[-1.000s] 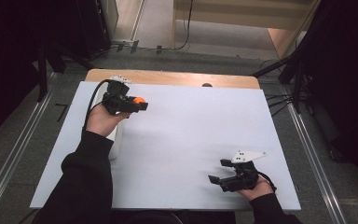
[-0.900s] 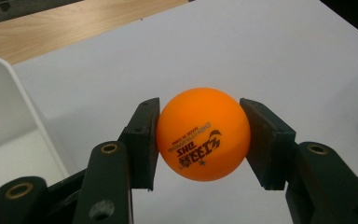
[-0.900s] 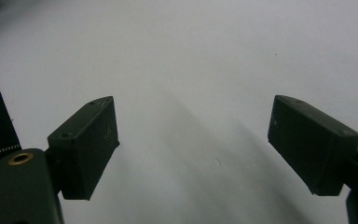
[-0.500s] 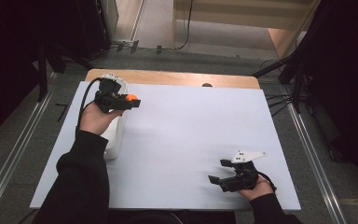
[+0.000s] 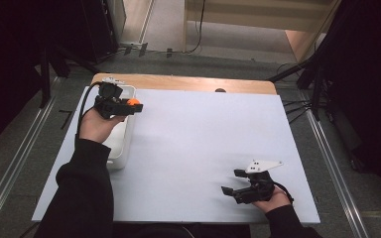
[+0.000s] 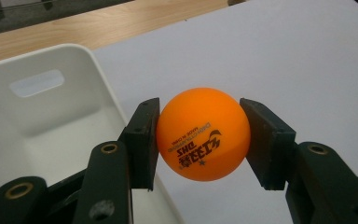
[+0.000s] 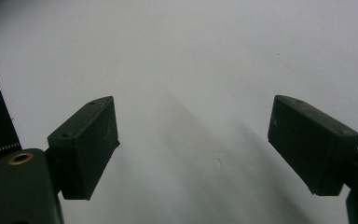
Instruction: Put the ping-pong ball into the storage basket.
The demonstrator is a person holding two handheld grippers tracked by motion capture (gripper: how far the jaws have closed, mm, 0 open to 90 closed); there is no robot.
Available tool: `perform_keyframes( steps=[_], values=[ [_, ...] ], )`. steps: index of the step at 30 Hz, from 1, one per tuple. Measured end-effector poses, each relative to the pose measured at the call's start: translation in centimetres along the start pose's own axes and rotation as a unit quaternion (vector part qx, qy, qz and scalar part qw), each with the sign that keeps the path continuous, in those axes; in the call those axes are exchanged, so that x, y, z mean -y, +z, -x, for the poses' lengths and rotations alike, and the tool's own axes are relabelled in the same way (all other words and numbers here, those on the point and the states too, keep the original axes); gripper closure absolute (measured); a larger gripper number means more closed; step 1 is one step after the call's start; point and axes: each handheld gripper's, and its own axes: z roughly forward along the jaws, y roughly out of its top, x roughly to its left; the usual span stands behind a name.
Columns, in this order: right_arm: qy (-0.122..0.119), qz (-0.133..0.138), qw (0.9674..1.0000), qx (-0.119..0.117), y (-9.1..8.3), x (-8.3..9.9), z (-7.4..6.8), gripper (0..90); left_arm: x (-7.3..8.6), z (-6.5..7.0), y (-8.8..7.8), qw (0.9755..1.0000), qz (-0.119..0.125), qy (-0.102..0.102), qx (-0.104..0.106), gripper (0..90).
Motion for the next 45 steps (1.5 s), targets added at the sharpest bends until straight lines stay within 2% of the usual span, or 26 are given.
perform_keyframes(
  steps=[11, 26, 30, 34, 41, 45],
  values=[
    [-0.002, 0.001, 1.0000, -0.004, 0.2, -0.2, 0.0, 14.6, 0.4, -1.2, -0.8, 0.9998, 0.005, -0.018, -0.009, 50.7],
    [-0.004, 0.000, 1.0000, -0.004, 0.3, -0.3, 0.0, 14.5, 0.9, -2.6, -1.2, 0.9984, 0.007, -0.045, -0.033, 50.7],
    [-0.004, -0.001, 1.0000, -0.004, 0.3, -0.3, 0.0, 14.6, 1.1, -2.9, -1.2, 0.9976, 0.009, -0.053, -0.043, 50.7],
    [-0.004, -0.001, 1.0000, -0.003, 0.3, -0.3, 0.0, 14.6, 1.2, -3.1, -1.2, 0.9956, 0.020, -0.064, -0.066, 50.7],
    [-0.004, 0.000, 1.0000, -0.003, 0.3, -0.3, 0.0, 14.6, 1.2, -3.2, -0.8, 0.9935, 0.028, -0.078, -0.079, 50.7],
    [-0.004, 0.001, 1.0000, -0.003, 0.2, -0.2, 0.0, 14.5, 1.3, -3.3, -0.4, 0.9933, 0.027, -0.078, -0.081, 50.6]
  ],
)
